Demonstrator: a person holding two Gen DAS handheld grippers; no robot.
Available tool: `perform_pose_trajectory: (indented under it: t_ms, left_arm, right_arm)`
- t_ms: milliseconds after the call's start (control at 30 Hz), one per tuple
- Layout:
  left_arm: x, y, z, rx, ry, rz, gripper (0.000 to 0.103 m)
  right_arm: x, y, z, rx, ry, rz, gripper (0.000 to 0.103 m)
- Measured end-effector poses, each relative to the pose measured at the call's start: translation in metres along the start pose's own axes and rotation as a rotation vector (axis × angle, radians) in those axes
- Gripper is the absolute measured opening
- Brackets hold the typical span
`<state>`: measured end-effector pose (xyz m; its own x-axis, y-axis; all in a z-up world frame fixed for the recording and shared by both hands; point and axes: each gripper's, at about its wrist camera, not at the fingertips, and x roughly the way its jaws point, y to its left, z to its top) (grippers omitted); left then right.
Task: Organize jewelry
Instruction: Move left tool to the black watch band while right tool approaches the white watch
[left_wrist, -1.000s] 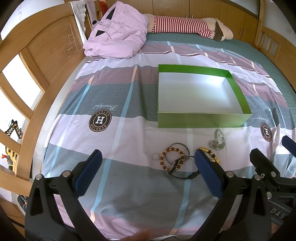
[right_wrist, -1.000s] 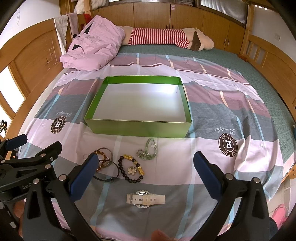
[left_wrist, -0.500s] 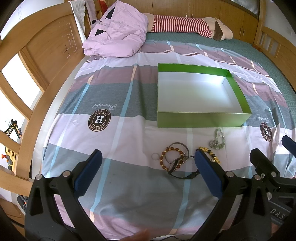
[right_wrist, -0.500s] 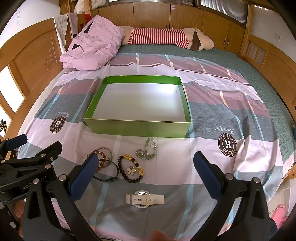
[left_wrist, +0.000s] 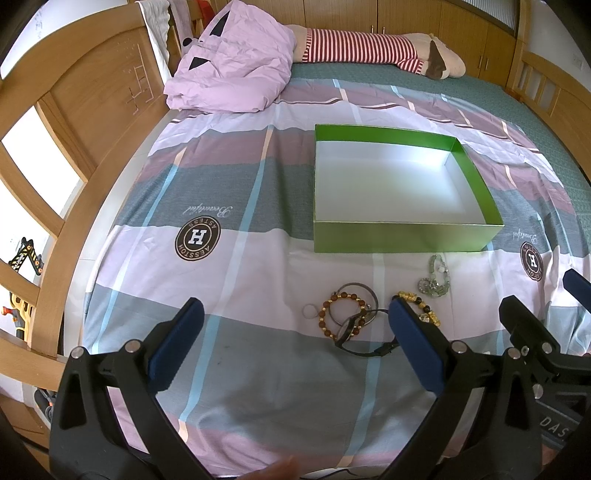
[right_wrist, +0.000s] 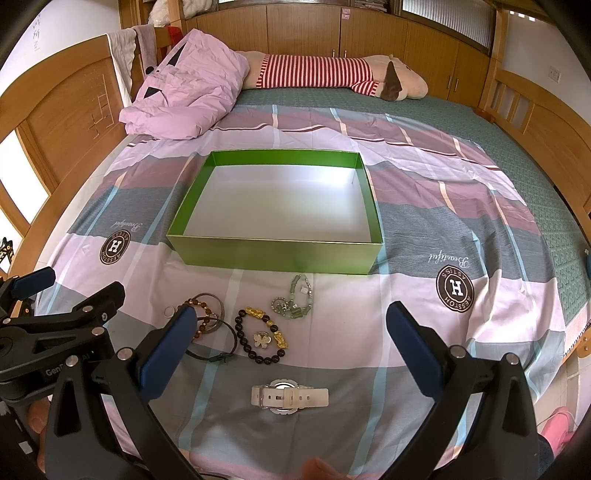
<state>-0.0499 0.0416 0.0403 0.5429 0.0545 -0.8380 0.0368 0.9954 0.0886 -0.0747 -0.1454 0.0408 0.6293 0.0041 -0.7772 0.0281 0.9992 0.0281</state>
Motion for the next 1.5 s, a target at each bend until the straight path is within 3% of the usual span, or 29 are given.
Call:
perform_pose_trajectory:
  t_ms: [200,233,300,367,400,467,533,567,600,667,767,833,1000,1067,1100,1133,1200,1433,1500]
  left_arm:
    - [0.016,-0.005,-0.001,0.026,0.010,-0.019,0.101]
    - [0.020,-0.005,-0.001,0.031,0.015,-0.019,0.101]
    - [0.033,-0.004,0.002,0.035,0.032,-0.016,0.101]
    - [0.047,-0.004,0.002,0.048,0.052,-0.016,0.101]
    - [0.054,-0.004,0.002,0.050,0.065,-0.024,0.097]
    - [0.068,-0.004,-0.001,0.044,0.113,-0.050,0.081]
    - [0.084,-0.002,0.002,0.036,0.182,-0.082,0.049]
    - [0.091,-0.002,0.000,0.030,0.209,-0.108,0.043]
    - [0.097,-0.002,-0.001,0.026,0.229,-0.129,0.042]
    - [0.104,-0.003,-0.004,0.026,0.251,-0.149,0.043]
    - [0.106,-0.007,-0.003,0.040,0.255,-0.151,0.067]
    - [0.104,-0.009,-0.002,0.049,0.241,-0.165,0.070]
    - [0.111,-0.020,-0.004,0.087,0.264,-0.153,0.076]
    - [0.117,-0.024,-0.007,0.101,0.282,-0.151,0.068]
    - [0.119,-0.026,-0.008,0.109,0.295,-0.144,0.055]
    - [0.123,-0.025,-0.008,0.113,0.308,-0.142,0.050]
    - [0.124,-0.024,-0.008,0.102,0.309,-0.164,0.038]
    - [0.128,-0.009,-0.003,0.051,0.309,-0.096,0.035]
    - [0.126,-0.003,-0.001,0.032,0.321,-0.130,0.035]
  right_arm:
    - [0.002,-0.004,0.004,-0.024,-0.021,0.008,0.102]
    - [0.006,-0.008,0.007,-0.037,-0.022,-0.022,0.102]
    - [0.022,-0.017,0.010,-0.037,0.013,-0.065,0.102]
    - [0.045,-0.030,0.009,-0.009,0.093,-0.026,0.100]
    - [0.056,-0.034,0.008,0.004,0.134,0.004,0.095]
    - [0.075,-0.035,0.003,0.007,0.186,0.035,0.079]
    - [0.091,-0.029,-0.002,-0.018,0.234,0.057,0.052]
    - [0.102,-0.028,-0.005,-0.030,0.272,0.064,0.044]
    - [0.111,-0.026,-0.007,-0.031,0.302,0.068,0.036]
    - [0.128,-0.029,-0.010,-0.018,0.331,0.088,0.036]
    - [0.148,-0.031,-0.010,0.005,0.320,0.097,0.036]
    - [0.162,-0.025,-0.011,-0.029,0.318,0.067,0.050]
    - [0.172,-0.019,-0.018,-0.091,0.291,0.031,0.060]
    - [0.170,-0.024,-0.018,-0.072,0.315,0.060,0.045]
    - [0.168,-0.028,-0.017,-0.055,0.317,0.080,0.032]
    - [0.167,-0.033,-0.017,-0.039,0.321,0.088,0.024]
    - [0.165,-0.041,-0.017,-0.015,0.325,0.095,0.015]
    - [0.160,-0.067,-0.012,0.042,0.300,0.065,0.012]
    - [0.156,-0.075,-0.017,0.060,0.309,0.072,0.013]
